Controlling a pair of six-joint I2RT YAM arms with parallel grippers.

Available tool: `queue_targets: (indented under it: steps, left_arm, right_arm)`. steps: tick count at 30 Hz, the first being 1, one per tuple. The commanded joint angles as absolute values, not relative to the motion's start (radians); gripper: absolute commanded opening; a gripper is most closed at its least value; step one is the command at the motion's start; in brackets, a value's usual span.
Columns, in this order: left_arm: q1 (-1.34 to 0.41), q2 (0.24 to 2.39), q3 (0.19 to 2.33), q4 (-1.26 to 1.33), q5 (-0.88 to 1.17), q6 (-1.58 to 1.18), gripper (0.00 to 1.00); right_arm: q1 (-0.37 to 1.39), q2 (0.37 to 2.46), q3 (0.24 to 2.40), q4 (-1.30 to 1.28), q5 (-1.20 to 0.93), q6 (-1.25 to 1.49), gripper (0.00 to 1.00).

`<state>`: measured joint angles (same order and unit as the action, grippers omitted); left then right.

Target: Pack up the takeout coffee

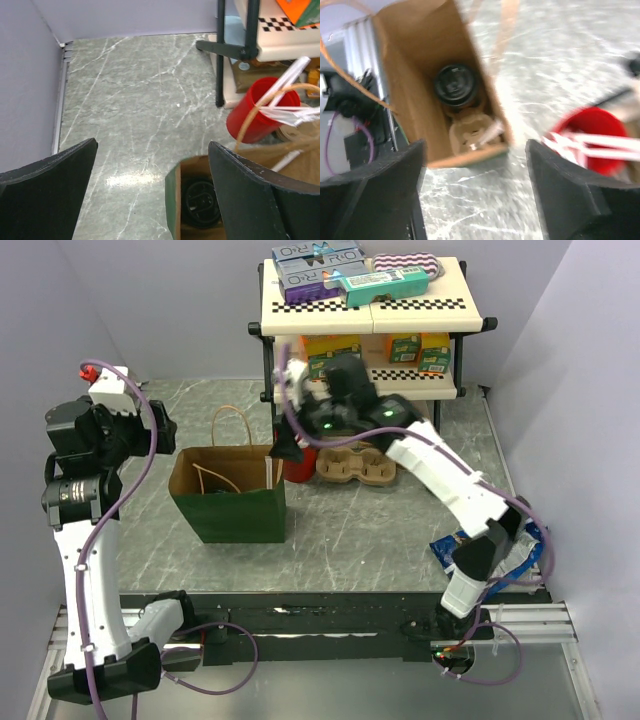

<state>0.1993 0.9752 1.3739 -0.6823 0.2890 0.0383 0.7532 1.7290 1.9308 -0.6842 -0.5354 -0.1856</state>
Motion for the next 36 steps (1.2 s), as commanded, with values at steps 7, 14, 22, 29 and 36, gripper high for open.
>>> queue_targets:
  steps: [7, 14, 22, 29, 36]
  left_arm:
    - [0.210, 1.011, 1.336, -0.486, 0.198, -0.080, 0.99]
    - [0.212, 1.110, 1.351, -0.393, 0.173, -0.101, 0.99]
    - [0.213, 1.218, 1.501, -0.336, 0.123, -0.071, 0.99]
    - [0.224, 1.279, 1.703, -0.281, 0.031, -0.046, 0.99]
    - [0.229, 1.241, 1.689, -0.177, 0.003, -0.052, 0.99]
  right_arm:
    - [0.686, 1.523, 1.878, -0.693, 0.214, -0.176, 1.00]
    - [0.686, 1.427, 1.661, -0.658, 0.480, -0.225, 1.00]
    - [0.598, 1.394, 1.800, -0.637, 0.445, -0.319, 1.00]
    - [0.526, 1.320, 1.864, -0.242, 0.526, -0.414, 1.00]
    - [0.522, 1.304, 1.861, -0.120, 0.518, -0.471, 1.00]
